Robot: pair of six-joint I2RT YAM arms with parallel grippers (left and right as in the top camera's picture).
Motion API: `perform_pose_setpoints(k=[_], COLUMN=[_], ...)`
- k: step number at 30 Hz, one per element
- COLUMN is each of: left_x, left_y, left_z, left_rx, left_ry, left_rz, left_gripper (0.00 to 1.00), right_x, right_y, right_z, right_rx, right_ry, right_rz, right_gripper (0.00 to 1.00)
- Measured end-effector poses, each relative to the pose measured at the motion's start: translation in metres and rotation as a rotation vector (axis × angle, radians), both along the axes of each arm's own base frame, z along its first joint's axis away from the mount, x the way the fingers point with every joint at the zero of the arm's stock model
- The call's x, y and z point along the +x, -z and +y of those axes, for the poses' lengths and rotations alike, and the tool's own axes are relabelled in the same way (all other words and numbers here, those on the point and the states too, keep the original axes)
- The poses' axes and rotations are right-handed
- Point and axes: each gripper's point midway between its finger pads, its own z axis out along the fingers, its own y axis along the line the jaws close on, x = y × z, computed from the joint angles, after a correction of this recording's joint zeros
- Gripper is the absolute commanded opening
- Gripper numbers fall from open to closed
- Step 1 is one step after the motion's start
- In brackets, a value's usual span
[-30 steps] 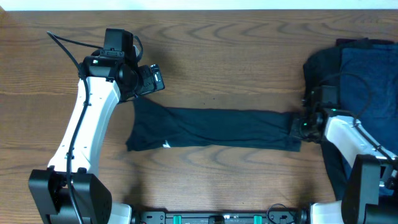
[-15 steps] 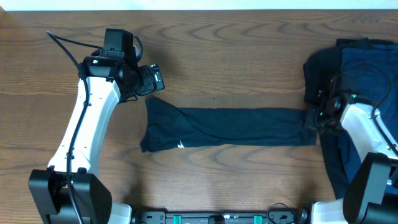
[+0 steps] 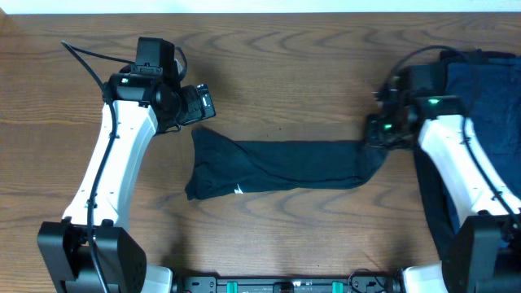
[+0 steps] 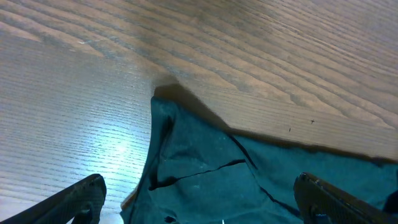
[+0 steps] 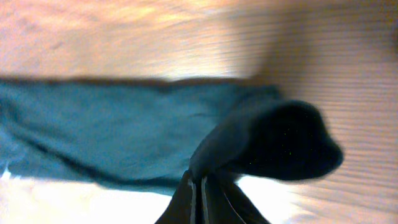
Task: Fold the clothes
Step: 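Fold the strip's right end leftward over the middle with the right gripper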
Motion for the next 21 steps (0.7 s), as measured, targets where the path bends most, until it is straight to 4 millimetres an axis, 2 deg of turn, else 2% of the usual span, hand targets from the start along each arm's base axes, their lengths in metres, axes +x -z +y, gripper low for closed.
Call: perform_pose_setpoints(k=[4, 8, 13, 21], left_x=[0.000, 0.000, 0.000, 0.000], left_y=[0.000, 0.000, 0.000, 0.000], left_z=[0.000, 0.000, 0.000, 0.000], left_rx=[0.000, 0.000, 0.000, 0.000], left_ry=[0.000, 0.000, 0.000, 0.000], left_rz=[0.000, 0.000, 0.000, 0.000], left_gripper=[0.98, 0.98, 0.98, 0.98], right_x=[-0.010, -0.011, -0.009, -0.013], right_y=[-0.001, -0.003, -0.002, 0.015], right_z=[0.035, 0.061, 0.083, 0.108], right_rx=[0.017, 0.029, 0.052, 0.077], right_ry=[-0.104, -0.175, -0.203, -0.226], right_rz=[0.002, -0.031, -0.075, -0.092], right_gripper=[0.01, 0.01, 0.01, 0.01])
